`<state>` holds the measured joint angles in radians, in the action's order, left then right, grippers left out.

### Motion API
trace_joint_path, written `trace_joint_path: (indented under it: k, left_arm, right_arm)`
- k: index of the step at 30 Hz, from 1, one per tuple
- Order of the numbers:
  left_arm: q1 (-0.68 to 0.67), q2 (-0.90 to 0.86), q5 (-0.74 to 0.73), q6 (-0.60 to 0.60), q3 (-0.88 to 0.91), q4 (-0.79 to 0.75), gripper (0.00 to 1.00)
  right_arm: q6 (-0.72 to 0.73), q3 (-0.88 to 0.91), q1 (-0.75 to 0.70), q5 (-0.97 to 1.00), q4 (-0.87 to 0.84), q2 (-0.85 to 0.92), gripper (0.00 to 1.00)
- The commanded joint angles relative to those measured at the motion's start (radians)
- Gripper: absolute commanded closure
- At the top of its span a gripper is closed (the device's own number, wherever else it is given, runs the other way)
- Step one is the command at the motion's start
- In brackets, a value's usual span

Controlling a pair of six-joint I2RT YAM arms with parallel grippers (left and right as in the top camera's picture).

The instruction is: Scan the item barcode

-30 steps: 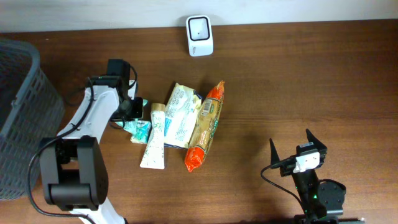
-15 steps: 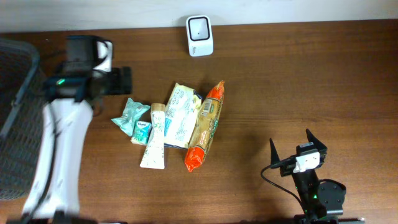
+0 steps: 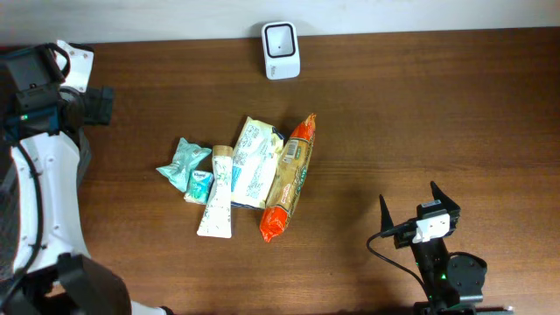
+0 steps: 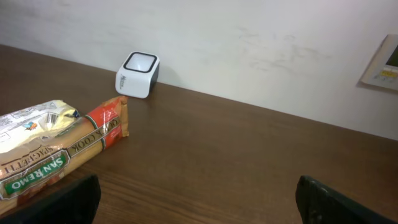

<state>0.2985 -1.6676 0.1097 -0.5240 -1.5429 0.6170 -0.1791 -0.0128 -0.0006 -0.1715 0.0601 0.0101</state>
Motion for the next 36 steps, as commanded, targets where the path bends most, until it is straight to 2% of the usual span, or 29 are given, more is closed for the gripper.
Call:
trace_joint_path:
  k: [1, 10, 12, 14, 16, 19, 23, 29, 33, 36]
  left_arm:
    - [0.021, -0.033, -0.004, -0.027, 0.000, -0.034, 0.01]
    - [0.091, -0.077, -0.005, -0.028, -0.001, -0.200, 0.00]
    - [0.067, -0.027, -0.028, -0.031, -0.011, -0.265, 0.00]
    - [-0.005, 0.087, -0.089, -0.031, -0.035, -0.262, 0.00]
    - [-0.059, 0.145, -0.089, -0.031, -0.035, -0.180, 0.01]
    - [-0.093, 0.123, -0.089, -0.031, -0.027, 0.053, 0.14]
    - [-0.085, 0.014, -0.077, -0.021, -0.027, 0.111, 0.16]
    - [-0.026, -0.045, 0.084, 0.014, -0.027, -0.042, 0.08]
    - [-0.011, -0.045, 0.068, 0.012, -0.027, -0.126, 0.00]
    - [-0.041, -0.034, 0.044, 0.012, -0.068, -0.134, 0.00]
  right_arm:
    - [0.011, 0.007, -0.006, -0.005, 0.003, -0.006, 0.01]
    - [0.011, 0.007, -0.006, -0.005, 0.003, -0.006, 0.01]
    - [0.011, 0.007, -0.006, -0.005, 0.003, -0.006, 0.01]
    - [0.011, 0.007, -0.006, -0.005, 0.003, -0.006, 0.01]
    - [0.011, 0.007, -0.006, -0.005, 0.003, -0.006, 0.01]
    - [0.011, 0.007, -0.006, -0.005, 0.003, -0.006, 0.01]
    - [0.011, 0.007, -0.006, -0.005, 0.003, -0.006, 0.01]
    - [0.011, 0.007, -0.006, -0.005, 0.003, -0.006, 0.01]
    - [0.011, 0.007, -0.006, -0.005, 0.003, -0.006, 0.01]
    - [0.011, 0.007, -0.006, -0.005, 0.003, -0.006, 0.01]
